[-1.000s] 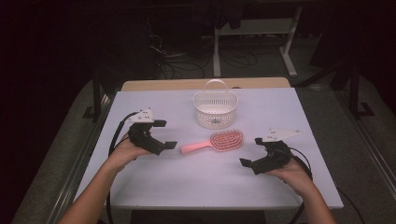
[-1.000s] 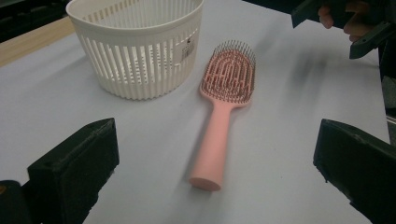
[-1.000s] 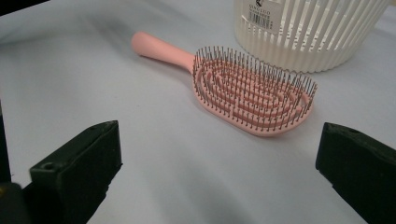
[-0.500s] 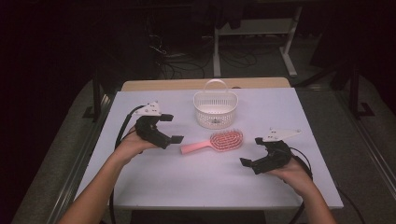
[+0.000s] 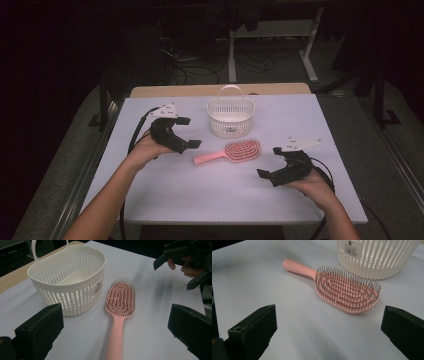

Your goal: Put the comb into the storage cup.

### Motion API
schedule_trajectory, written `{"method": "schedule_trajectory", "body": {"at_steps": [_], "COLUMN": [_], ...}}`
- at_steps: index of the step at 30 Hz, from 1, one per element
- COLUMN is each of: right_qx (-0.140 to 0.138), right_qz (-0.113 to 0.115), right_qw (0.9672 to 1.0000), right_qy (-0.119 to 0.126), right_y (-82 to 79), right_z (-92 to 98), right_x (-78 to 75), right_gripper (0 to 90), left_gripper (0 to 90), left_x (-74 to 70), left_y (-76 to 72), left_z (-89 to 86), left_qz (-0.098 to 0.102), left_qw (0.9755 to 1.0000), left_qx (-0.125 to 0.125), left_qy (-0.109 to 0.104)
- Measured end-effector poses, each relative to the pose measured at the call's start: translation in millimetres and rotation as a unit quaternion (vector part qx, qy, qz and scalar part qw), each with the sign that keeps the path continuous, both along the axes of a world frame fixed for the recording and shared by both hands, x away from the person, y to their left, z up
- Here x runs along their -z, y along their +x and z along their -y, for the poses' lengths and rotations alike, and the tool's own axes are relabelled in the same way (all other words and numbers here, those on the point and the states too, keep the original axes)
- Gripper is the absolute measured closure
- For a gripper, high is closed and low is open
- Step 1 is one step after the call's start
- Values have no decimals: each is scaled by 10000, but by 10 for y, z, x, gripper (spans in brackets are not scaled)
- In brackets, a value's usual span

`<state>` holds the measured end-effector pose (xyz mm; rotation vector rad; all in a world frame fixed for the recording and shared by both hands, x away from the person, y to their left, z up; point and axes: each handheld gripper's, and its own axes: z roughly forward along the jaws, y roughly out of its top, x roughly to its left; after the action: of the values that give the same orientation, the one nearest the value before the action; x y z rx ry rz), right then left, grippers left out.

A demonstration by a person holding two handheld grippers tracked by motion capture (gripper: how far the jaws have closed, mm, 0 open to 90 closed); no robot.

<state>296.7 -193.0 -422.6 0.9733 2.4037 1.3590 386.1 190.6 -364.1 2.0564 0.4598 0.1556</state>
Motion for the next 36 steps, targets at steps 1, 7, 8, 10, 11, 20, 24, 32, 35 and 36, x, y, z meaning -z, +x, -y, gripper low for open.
{"method": "schedule_trajectory", "body": {"at_steps": [1,7,8,10,11,20,24,32,35,36], "right_qx": [-3,-16,-20,-28,-29,-27,-25,-31,-34,-32], "right_qz": [1,0,0,-5,-8,-15,-18,-25,-23,-23], "right_qw": [10000,10000,10000,10000,10000,10000,10000,10000,10000,10000], "right_qy": [0,15,19,18,16,26,29,34,35,41], "right_y": [-1,3,4,4,4,9,9,15,15,16], "right_z": [-3,-8,-10,-15,-16,-15,-12,-17,-16,-13], "right_x": [0,1,1,3,4,3,3,5,5,5], "right_gripper": [0,0,0,0,0,0,0,0,0,0], "left_gripper": [2,2,2,2,2,2,2,2,2,2], "left_x": [-4,-32,-37,-45,-50,-86,-88,-93,-101,-105], "left_y": [3,35,41,53,59,121,147,210,233,242], "left_z": [11,72,80,98,105,184,225,322,355,362], "left_qz": [0,11,11,13,10,28,26,42,36,44], "left_qw": [10000,10000,10000,10000,10000,9999,9998,9996,9995,9995], "left_qx": [-5,63,71,83,96,151,189,269,303,307], "left_qy": [-18,-16,-11,-3,1,-44,-41,-49,-80,-75]}}
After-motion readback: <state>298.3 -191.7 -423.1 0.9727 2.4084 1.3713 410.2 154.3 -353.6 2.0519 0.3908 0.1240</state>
